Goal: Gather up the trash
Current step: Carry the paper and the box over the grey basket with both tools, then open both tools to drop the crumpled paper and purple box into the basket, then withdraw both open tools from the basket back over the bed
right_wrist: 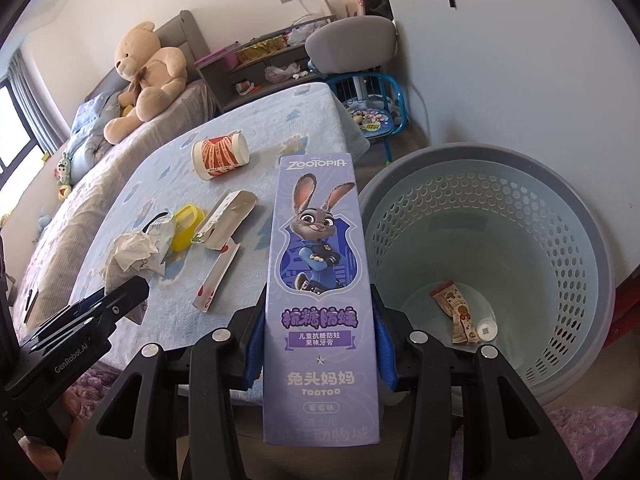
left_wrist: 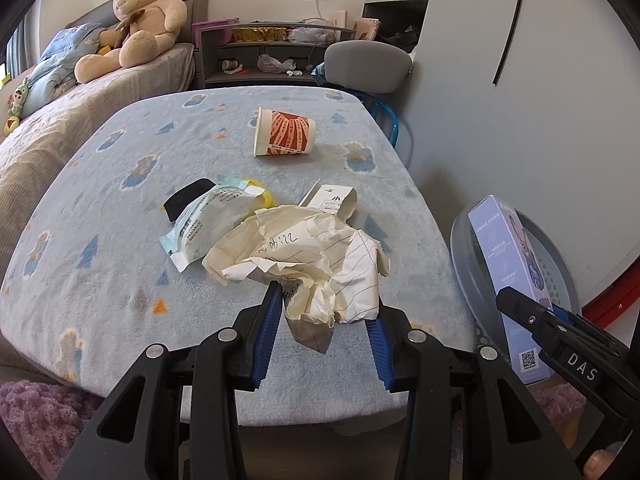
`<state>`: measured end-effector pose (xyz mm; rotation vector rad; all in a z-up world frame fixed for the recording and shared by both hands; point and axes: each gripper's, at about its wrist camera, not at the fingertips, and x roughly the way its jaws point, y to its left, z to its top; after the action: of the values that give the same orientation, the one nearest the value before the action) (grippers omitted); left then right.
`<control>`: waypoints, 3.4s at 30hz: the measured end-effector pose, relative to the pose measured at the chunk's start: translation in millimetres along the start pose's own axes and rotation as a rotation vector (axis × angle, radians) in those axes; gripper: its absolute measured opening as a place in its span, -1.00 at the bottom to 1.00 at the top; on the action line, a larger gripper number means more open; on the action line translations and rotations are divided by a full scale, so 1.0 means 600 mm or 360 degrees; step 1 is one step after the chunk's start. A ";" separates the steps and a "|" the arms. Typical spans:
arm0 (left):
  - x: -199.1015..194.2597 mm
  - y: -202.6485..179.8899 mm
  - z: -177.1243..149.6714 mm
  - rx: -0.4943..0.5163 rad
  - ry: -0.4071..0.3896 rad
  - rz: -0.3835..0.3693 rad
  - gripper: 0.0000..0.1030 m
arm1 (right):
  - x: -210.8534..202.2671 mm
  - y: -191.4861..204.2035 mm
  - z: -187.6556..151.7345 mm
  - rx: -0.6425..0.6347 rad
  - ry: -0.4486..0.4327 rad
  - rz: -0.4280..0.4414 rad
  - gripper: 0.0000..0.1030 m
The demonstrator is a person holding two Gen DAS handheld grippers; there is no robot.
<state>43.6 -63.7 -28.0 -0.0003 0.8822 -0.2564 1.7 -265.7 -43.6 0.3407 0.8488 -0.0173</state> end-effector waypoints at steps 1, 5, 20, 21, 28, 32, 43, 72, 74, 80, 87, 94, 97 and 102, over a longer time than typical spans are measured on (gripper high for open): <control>0.000 -0.006 0.001 0.0012 0.0000 -0.0004 -0.22 | -0.001 -0.005 0.001 0.0005 -0.0002 -0.0003 -0.16; 0.004 -0.036 0.005 0.0055 0.0002 -0.0033 -0.22 | -0.005 -0.029 0.006 0.0027 -0.0002 -0.0021 -0.16; 0.054 -0.210 0.033 0.0309 0.0049 -0.0253 -0.22 | -0.039 -0.178 0.029 0.0188 -0.0019 -0.0230 -0.16; 0.059 -0.220 0.035 0.0321 0.0057 -0.0270 -0.22 | -0.040 -0.186 0.029 0.0198 -0.0018 -0.0239 -0.16; 0.100 -0.280 0.045 0.0384 0.0118 -0.0313 -0.22 | -0.029 -0.224 0.029 0.0247 -0.0005 -0.0275 -0.16; 0.112 -0.297 0.040 0.0419 0.0129 -0.0298 -0.22 | -0.021 -0.240 0.026 0.0268 0.0021 -0.0291 -0.16; 0.138 -0.315 0.037 0.0443 0.0189 -0.0258 -0.20 | -0.006 -0.242 0.028 0.0257 0.0056 -0.0290 -0.16; 0.108 -0.291 0.041 0.0368 0.0133 -0.0192 0.17 | -0.017 -0.237 0.029 0.0241 -0.0003 -0.0333 0.20; 0.107 -0.289 0.041 0.0363 0.0130 -0.0188 0.18 | -0.017 -0.237 0.029 0.0241 -0.0004 -0.0333 0.22; 0.103 -0.285 0.042 0.0352 0.0121 -0.0184 0.20 | -0.017 -0.236 0.029 0.0240 -0.0004 -0.0333 0.27; 0.099 -0.278 0.042 0.0335 0.0109 -0.0172 0.26 | -0.016 -0.233 0.029 0.0237 -0.0010 -0.0334 0.33; 0.094 -0.263 0.042 0.0305 0.0105 -0.0142 0.29 | -0.017 -0.227 0.030 0.0205 -0.0019 -0.0359 0.38; 0.090 -0.254 0.040 0.0298 0.0097 -0.0115 0.29 | -0.021 -0.218 0.029 0.0170 -0.0034 -0.0389 0.41; 0.081 -0.236 0.036 0.0286 0.0077 -0.0050 0.29 | -0.031 -0.202 0.030 0.0119 -0.0078 -0.0437 0.55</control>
<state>58.6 -213.8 -36.4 0.1598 0.9050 -0.3660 -15.6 -387.9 -54.1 0.2908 0.8425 -0.3122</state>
